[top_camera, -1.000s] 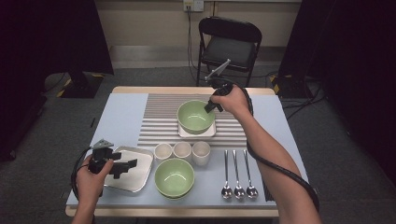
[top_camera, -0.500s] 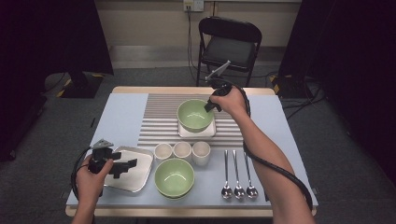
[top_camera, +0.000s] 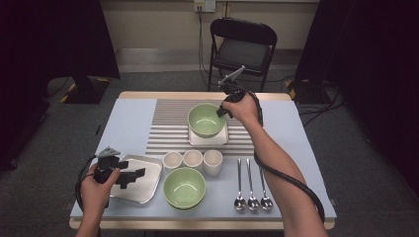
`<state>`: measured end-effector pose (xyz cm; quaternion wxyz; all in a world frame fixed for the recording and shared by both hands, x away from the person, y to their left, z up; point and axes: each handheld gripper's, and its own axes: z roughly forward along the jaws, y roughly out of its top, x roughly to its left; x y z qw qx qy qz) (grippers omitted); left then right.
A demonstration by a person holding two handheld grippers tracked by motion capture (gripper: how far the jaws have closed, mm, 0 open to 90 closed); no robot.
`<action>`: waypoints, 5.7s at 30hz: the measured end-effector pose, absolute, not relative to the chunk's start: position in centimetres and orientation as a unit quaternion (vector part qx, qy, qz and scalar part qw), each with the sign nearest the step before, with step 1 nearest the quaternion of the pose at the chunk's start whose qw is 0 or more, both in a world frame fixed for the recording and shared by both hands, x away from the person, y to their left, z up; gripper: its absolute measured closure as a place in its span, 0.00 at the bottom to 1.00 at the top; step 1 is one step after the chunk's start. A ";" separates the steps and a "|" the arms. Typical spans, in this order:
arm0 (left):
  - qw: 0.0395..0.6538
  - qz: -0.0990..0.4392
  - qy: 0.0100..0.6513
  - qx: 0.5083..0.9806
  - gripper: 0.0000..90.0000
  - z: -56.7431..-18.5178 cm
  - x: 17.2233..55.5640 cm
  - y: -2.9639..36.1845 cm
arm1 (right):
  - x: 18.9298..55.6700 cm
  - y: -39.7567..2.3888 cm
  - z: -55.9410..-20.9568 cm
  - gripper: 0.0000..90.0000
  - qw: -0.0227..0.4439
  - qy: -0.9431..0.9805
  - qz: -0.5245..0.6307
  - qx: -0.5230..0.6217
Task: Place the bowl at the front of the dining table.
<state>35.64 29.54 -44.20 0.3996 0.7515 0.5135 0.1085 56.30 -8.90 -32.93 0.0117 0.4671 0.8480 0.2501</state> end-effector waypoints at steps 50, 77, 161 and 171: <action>0.401 0.111 0.518 0.747 0.19 -44.2 35.6 30.2 | 57.7 -8.9 -35.7 0.96 0.007 0.835 0.251 0.490; 0.395 0.118 0.519 0.749 0.19 -44.0 35.5 30.2 | 58.5 -9.5 -37.0 0.96 0.008 0.827 0.246 0.506; 0.403 0.117 0.524 0.741 0.19 -44.2 35.5 30.8 | 60.3 -8.9 -39.8 0.95 0.032 0.817 0.223 0.530; 0.403 0.117 0.524 0.741 0.19 -44.2 35.5 30.8 | 60.3 -9.1 -40.0 0.96 0.032 0.814 0.224 0.534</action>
